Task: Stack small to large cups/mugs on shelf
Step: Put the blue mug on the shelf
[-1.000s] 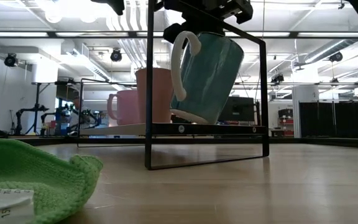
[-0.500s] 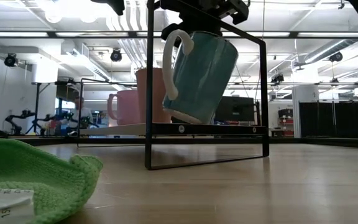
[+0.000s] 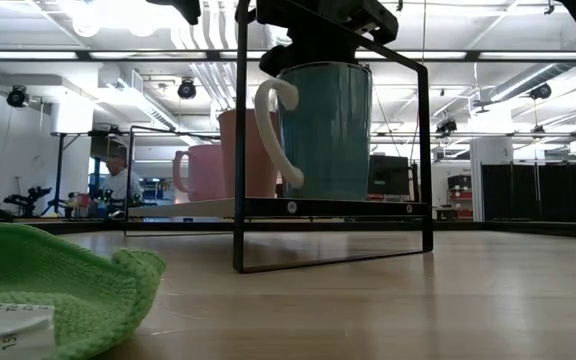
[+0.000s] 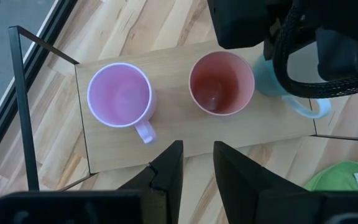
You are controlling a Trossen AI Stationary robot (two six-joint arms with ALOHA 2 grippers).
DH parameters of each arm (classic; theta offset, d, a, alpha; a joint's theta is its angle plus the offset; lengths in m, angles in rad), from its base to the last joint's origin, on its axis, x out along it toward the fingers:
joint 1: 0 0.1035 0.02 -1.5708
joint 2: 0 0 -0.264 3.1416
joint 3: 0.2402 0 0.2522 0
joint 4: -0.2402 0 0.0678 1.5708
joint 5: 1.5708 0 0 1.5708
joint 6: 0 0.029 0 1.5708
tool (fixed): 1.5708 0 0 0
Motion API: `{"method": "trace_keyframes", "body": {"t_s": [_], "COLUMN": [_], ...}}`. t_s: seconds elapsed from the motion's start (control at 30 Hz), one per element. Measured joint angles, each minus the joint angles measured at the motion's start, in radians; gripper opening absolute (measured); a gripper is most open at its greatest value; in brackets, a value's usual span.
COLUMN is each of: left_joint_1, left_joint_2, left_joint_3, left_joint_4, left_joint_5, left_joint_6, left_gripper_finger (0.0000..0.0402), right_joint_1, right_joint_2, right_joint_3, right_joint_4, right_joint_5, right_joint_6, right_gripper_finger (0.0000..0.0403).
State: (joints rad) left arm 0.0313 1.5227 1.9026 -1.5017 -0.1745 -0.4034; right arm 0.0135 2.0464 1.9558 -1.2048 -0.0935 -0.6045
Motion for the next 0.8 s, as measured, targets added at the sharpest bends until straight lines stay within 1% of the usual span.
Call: {"method": "trace_keyframes", "body": {"t_s": [0.47,0.63,0.8], "left_joint_1": [0.000,0.000,0.000], "left_joint_2": [0.000,0.000,0.000], "left_joint_3": [0.000,0.000,0.000], "left_joint_4": [0.000,0.000,0.000], "left_joint_5": [0.000,0.000,0.000], "left_joint_6": [0.001,0.001,0.001], "left_gripper_finger": [0.0075,0.0075,0.0075], "right_joint_1": [0.002,0.006,0.009], "right_joint_2": [0.000,0.000,-0.001], "right_joint_3": [-0.004,-0.004,-0.001], "right_joint_4": [0.043,0.044,0.049], "right_joint_5": [-0.019,-0.023,-0.067], "right_joint_6": [-0.010,-0.062,-0.124], "right_gripper_finger": [0.0056,0.0036,0.0019]}}
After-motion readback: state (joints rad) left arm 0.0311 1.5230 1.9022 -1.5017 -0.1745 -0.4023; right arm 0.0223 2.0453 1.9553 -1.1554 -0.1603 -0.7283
